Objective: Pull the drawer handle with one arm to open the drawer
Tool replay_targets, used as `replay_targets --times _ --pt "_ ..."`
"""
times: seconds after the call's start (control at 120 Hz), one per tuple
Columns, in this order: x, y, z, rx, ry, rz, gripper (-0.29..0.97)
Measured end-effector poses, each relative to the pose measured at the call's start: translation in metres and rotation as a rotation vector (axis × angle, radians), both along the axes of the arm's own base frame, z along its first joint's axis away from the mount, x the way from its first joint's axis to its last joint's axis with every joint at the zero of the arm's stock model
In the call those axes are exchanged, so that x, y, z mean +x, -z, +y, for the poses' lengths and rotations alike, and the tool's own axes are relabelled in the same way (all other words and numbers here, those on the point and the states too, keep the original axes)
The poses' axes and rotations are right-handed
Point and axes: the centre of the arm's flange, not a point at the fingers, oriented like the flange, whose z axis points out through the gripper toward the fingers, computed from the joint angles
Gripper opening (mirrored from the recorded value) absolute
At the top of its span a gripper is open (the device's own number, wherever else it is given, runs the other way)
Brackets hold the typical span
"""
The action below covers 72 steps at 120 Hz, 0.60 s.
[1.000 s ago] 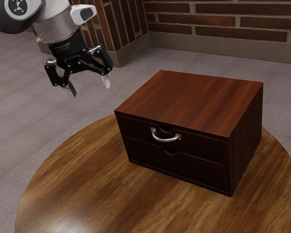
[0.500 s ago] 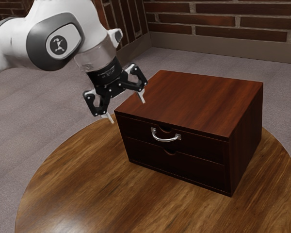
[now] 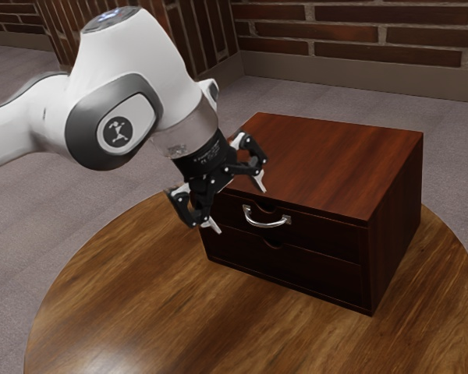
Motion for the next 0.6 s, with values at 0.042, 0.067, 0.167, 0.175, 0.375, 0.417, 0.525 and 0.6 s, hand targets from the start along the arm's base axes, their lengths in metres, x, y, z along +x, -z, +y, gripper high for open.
replay_targets --times 0.042,0.067,0.167,0.175,0.375,0.417,0.525,0.6 --pt "0.0 0.001 -0.002 -0.005 -0.012 -0.006 0.68" --pt "0.001 0.004 -0.003 -0.007 -0.019 -0.007 0.68" --pt "0.002 0.008 -0.006 -0.018 -0.044 -0.018 0.68" --pt "0.002 0.008 -0.007 -0.019 -0.045 -0.019 0.68" --pt "-0.001 0.017 -0.013 -0.035 -0.081 -0.026 0.68" --pt "-0.002 0.018 -0.012 -0.037 -0.091 -0.028 0.68" --pt "-0.003 0.026 -0.01 -0.041 -0.112 -0.027 0.68" --pt "-0.005 0.029 -0.009 -0.044 -0.123 -0.03 0.68"
